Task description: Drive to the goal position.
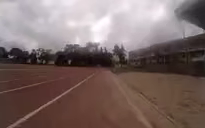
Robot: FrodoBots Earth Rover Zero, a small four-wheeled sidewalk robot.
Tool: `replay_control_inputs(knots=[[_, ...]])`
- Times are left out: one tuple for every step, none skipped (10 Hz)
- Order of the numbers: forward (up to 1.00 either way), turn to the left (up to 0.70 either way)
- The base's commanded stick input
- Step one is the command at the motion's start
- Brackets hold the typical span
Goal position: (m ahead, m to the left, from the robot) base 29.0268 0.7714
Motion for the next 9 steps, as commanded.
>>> replay_control_inputs(knots=[[0.7, 0.0], [0.7, 0.0], [0.7, 0.0], [0.7, -0.04], [0.7, -0.15], [0.7, -0.23], [0.7, -0.22], [0.7, 0.0], [0.7, 0.0]])
